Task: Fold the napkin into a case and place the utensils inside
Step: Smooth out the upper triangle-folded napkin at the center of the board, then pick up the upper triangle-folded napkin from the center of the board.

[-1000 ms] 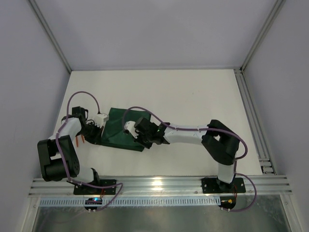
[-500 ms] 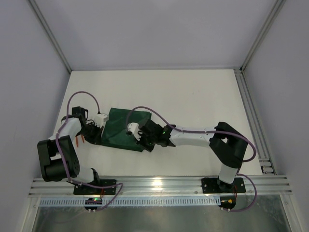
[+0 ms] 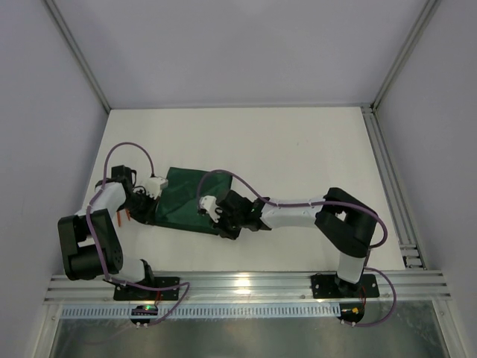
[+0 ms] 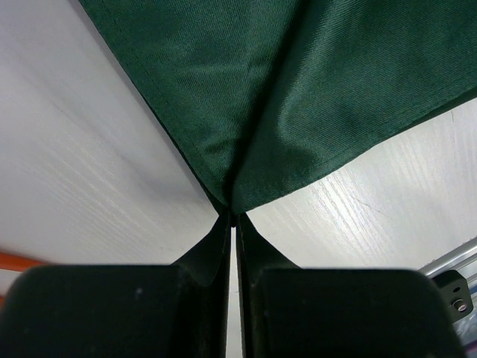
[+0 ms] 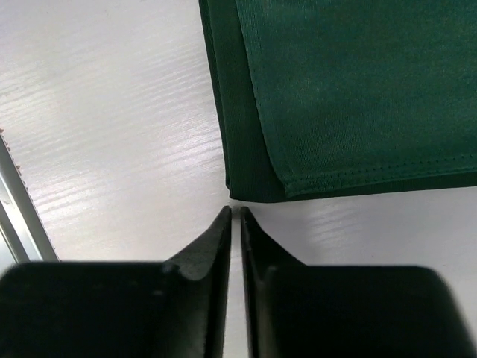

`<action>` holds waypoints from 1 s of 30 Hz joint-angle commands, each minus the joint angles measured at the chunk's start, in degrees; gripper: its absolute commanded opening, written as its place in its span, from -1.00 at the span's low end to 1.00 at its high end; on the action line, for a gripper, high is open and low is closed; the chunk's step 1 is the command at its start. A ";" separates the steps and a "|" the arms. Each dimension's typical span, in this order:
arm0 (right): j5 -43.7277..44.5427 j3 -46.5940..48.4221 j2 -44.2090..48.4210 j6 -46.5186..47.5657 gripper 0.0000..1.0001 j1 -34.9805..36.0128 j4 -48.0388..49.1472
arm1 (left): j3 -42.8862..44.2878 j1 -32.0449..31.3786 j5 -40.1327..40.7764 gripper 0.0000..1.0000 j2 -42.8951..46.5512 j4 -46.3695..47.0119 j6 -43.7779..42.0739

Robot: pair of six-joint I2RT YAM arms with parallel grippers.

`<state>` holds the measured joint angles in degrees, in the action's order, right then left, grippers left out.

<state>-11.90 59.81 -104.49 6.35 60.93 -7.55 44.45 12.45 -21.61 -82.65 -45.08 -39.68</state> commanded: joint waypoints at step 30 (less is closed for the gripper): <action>3.29 3.21 -3.00 19.05 0.26 2.27 -0.18 | -0.50 -0.14 -0.98 -0.91 2.76 -0.97 -1.80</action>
<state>-10.17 61.82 -106.67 24.36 62.89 -3.79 44.07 12.45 -21.63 -81.36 -45.28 -40.93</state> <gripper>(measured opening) 0.647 0.048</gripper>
